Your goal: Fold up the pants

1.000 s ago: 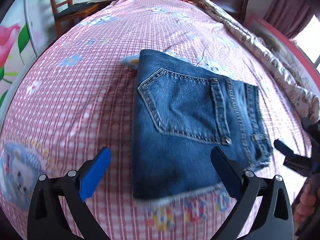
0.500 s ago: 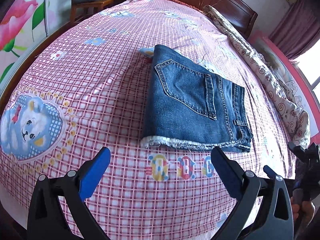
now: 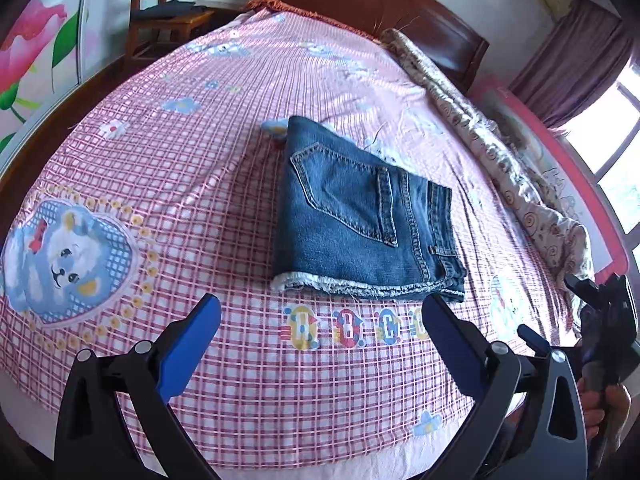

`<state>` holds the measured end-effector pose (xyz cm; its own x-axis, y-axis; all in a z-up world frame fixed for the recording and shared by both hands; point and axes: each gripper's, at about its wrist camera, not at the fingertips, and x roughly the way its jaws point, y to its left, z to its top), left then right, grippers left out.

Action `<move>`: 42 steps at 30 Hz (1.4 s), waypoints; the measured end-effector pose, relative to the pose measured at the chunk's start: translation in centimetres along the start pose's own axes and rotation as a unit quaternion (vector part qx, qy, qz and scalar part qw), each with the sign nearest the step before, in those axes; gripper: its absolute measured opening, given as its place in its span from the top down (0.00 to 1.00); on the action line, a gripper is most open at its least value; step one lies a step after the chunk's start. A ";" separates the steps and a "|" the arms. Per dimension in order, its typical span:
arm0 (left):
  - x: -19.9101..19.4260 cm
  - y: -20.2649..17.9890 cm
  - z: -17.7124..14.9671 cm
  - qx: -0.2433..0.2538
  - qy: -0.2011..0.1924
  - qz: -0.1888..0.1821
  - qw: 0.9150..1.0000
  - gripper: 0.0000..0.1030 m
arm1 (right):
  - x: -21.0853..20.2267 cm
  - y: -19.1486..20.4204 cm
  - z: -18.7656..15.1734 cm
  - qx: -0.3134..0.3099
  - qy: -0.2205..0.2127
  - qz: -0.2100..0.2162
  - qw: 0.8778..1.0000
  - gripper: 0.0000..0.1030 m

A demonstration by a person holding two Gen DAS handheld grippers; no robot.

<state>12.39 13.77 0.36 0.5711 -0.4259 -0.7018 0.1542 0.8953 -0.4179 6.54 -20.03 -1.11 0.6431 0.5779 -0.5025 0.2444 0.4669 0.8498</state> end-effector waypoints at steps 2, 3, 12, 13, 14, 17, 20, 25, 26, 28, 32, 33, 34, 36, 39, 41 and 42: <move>-0.4 0.6 0.2 0.006 -0.007 0.001 1.000 0.02 | 0.6 1.0 -0.2 -0.018 0.006 -0.003 1.000 0.14; -0.6 0.7 0.4 0.012 -0.010 0.011 1.000 0.02 | 1.0 1.4 -0.3 -0.024 0.010 -0.006 1.000 0.14; -4.1 -0.6 0.5 0.036 -0.058 0.079 0.995 0.02 | 1.4 5.1 -2.1 -0.095 0.004 -0.034 0.995 0.14; -4.4 -1.0 0.5 0.039 -0.063 0.084 0.994 0.02 | 1.0 5.8 -2.5 -0.119 -0.006 -0.046 0.992 0.14; -4.8 -1.5 0.5 0.040 -0.072 0.092 0.992 0.02 | 0.4 6.5 -3.0 -0.146 -0.019 -0.061 0.987 0.14; -5.5 -2.9 0.9 0.041 -0.091 0.115 0.988 0.02 | -1.5 8.1 -4.3 -0.219 -0.068 -0.108 0.967 0.14; -6.4 -4.3 1.4 0.054 -0.098 0.089 0.990 0.02 | -4.1 10.4 -6.5 -0.317 -0.150 -0.176 0.920 0.14; -9.1 -6.0 0.9 0.105 -0.157 0.034 0.981 0.02 | -7.1 12.8 -10.5 -0.462 -0.304 -0.231 0.801 0.04; -9.5 -6.6 0.7 0.124 -0.166 0.047 0.977 0.02 | -7.4 12.9 -10.8 -0.467 -0.316 -0.230 0.793 0.04; -10.4 -7.7 -0.1 0.162 -0.199 0.093 0.962 0.02 | -7.6 12.9 -10.6 -0.461 -0.320 -0.238 0.793 0.04; -11.0 -8.4 -1.4 0.175 -0.220 0.109 0.953 0.02 | -7.6 12.1 -10.5 -0.435 -0.317 -0.240 0.808 0.04; -10.5 -8.3 -1.6 0.169 -0.203 0.112 0.958 0.02 | -7.5 11.8 -10.4 -0.422 -0.304 -0.233 0.822 0.04; -9.9 -8.2 -2.0 0.168 -0.189 0.115 0.961 0.02 | -7.3 11.3 -10.2 -0.411 -0.288 -0.223 0.835 0.04; -8.7 -8.1 -3.0 0.172 -0.171 0.137 0.960 0.02 | -6.7 10.7 -10.9 -0.398 -0.269 -0.220 0.849 0.04; -7.6 -7.9 -4.6 0.173 -0.151 0.157 0.961 0.02 | -4.9 9.8 -11.1 -0.390 -0.233 -0.214 0.865 0.04; -7.0 -7.9 -5.2 0.167 -0.140 0.170 0.961 0.02 | -4.2 9.5 -11.6 -0.384 -0.220 -0.217 0.870 0.04; -6.5 -7.9 -5.4 0.166 -0.128 0.180 0.961 0.02 | -3.4 9.2 -11.8 -0.386 -0.201 -0.221 0.873 0.04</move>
<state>3.15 8.77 5.12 0.8085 -0.0727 -0.5840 0.1339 0.9890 0.0622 -1.96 -9.84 6.53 0.8507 0.0189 -0.5254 0.0702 0.9863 0.1492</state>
